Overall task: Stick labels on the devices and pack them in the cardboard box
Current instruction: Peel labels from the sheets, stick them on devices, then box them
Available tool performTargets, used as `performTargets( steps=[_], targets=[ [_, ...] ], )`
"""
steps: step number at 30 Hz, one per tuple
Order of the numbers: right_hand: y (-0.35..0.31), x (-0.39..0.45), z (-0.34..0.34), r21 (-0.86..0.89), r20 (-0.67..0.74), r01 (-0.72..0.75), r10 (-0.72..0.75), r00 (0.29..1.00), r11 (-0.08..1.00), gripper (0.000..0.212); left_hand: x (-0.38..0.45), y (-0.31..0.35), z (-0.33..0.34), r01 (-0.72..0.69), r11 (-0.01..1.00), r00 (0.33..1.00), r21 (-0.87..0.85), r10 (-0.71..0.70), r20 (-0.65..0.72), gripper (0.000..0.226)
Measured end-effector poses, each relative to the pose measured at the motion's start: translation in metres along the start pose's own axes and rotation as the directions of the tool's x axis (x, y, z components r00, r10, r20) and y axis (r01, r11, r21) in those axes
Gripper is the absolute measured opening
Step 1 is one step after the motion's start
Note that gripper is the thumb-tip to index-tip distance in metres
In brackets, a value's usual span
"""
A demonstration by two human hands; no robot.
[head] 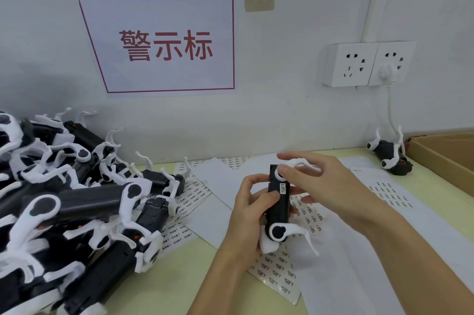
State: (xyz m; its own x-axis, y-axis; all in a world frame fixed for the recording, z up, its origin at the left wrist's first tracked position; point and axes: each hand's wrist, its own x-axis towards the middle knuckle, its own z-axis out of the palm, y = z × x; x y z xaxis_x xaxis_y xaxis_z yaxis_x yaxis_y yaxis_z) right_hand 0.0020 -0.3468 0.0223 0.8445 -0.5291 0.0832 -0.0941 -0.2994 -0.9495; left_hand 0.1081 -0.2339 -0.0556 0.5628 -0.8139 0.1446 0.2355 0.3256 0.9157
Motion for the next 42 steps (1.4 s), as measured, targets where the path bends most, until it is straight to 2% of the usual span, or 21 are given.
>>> performTargets(
  steps=[5,11,16,20,24,26,30,33,37,40,42],
  targets=[
    [0.001,0.001,-0.003,0.018,-0.035,-0.03,0.031,0.999,0.999,0.011,0.0,0.004,0.001,0.005,1.0,1.0,0.027,-0.005,0.018,0.036],
    [0.005,0.006,-0.001,0.174,-0.167,-0.032,0.062,0.984,0.984,0.014,0.002,0.006,0.004,-0.012,1.0,0.999,-0.008,0.012,-0.037,0.047],
    [0.006,0.012,0.007,0.392,-0.42,0.107,0.074,0.905,0.914,0.011,0.006,0.005,0.004,-0.046,0.994,0.993,-0.103,0.035,-0.109,0.058],
    [0.006,0.014,0.018,0.548,-0.473,0.183,0.122,0.873,0.816,0.014,0.005,0.005,0.006,-0.028,0.986,0.985,-0.164,-0.001,-0.172,0.066],
    [0.009,0.013,0.019,0.555,-0.387,0.144,0.102,0.916,0.819,0.02,0.007,0.009,0.005,-0.065,0.967,0.943,-0.245,-0.021,-0.332,0.073],
    [0.011,0.012,0.011,0.499,-0.27,0.083,0.064,0.961,0.863,0.03,0.008,0.011,0.002,-0.09,0.954,0.93,-0.286,-0.023,-0.368,0.075],
    [0.019,0.009,-0.007,0.383,0.014,-0.017,0.013,1.0,0.924,0.058,0.004,0.012,-0.001,-0.095,0.936,0.943,-0.338,-0.024,-0.332,0.046],
    [0.023,0.006,-0.016,0.292,0.103,-0.039,0.009,0.995,0.956,0.052,0.003,0.013,-0.002,-0.11,0.921,0.949,-0.373,-0.014,-0.314,0.033],
    [0.025,0.005,-0.024,0.183,0.186,-0.006,-0.029,0.982,0.983,0.034,0.003,0.014,0.0,-0.126,0.935,0.945,-0.331,0.012,-0.326,0.037],
    [0.026,0.005,-0.027,0.136,0.203,-0.01,-0.018,0.979,0.991,0.039,0.003,0.014,-0.002,-0.136,0.938,0.947,-0.319,0.029,-0.321,0.031],
    [0.026,0.005,-0.027,0.133,0.22,-0.017,-0.013,0.975,0.991,0.041,0.003,0.014,-0.002,-0.131,0.948,0.947,-0.289,0.033,-0.321,0.035]
  ],
)
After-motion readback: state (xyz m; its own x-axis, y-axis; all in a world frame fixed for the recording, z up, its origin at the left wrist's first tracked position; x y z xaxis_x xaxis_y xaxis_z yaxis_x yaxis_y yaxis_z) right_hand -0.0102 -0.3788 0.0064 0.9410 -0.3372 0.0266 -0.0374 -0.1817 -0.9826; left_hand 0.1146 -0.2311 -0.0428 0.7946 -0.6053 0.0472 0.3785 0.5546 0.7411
